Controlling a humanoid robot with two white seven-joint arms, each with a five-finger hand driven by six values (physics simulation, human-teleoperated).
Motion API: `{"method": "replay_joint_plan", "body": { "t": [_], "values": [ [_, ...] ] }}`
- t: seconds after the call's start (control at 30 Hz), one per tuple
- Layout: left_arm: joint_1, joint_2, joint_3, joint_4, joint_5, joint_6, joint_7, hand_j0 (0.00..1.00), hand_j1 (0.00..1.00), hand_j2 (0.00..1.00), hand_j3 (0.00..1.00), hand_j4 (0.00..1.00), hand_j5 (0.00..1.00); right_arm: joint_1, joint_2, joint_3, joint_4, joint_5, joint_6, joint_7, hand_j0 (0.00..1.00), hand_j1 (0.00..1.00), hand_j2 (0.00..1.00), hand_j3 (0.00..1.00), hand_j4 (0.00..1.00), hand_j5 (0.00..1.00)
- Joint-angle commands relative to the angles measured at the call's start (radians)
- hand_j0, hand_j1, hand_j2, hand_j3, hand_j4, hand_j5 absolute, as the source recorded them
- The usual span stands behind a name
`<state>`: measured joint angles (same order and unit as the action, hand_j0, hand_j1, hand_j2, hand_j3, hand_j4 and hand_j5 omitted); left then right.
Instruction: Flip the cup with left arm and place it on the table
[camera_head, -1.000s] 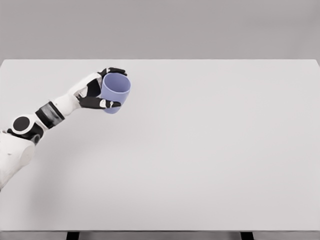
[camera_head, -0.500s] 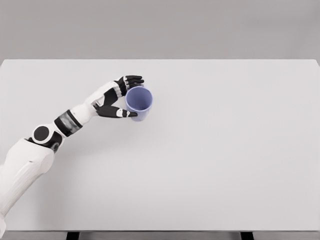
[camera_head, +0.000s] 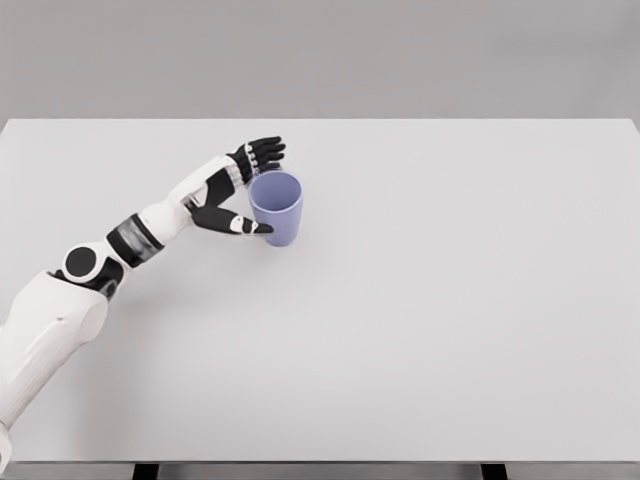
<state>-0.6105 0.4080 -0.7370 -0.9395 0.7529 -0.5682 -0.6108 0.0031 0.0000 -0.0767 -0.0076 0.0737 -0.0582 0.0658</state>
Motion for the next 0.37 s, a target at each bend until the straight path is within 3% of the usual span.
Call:
{"method": "replay_joint_plan", "body": {
  "t": [0.0, 0.1, 0.33],
  "values": [
    [0.0, 0.008, 0.01, -0.004, 0.006, 0.001, 0.0, 1.0, 1.0, 1.0, 1.0, 1.0, 1.0, 0.0, 0.0, 0.0, 0.0, 0.0, 0.0, 0.0, 1.0, 1.0, 1.0, 1.0, 1.0, 1.0],
    [-0.008, 0.043, 0.01, -0.016, 0.006, 0.001, 0.0, 1.0, 1.0, 1.0, 1.0, 1.0, 1.0, 0.0, 0.0, 0.0, 0.0, 0.0, 0.0, 0.0, 1.0, 1.0, 1.0, 1.0, 1.0, 1.0],
    [-0.052, 0.305, 0.008, -0.024, 0.005, -0.002, 0.0, 1.0, 1.0, 1.0, 1.0, 1.0, 1.0, 0.0, 0.0, 0.0, 0.0, 0.0, 0.0, 0.0, 1.0, 1.0, 1.0, 1.0, 1.0, 1.0]
  ]
}}
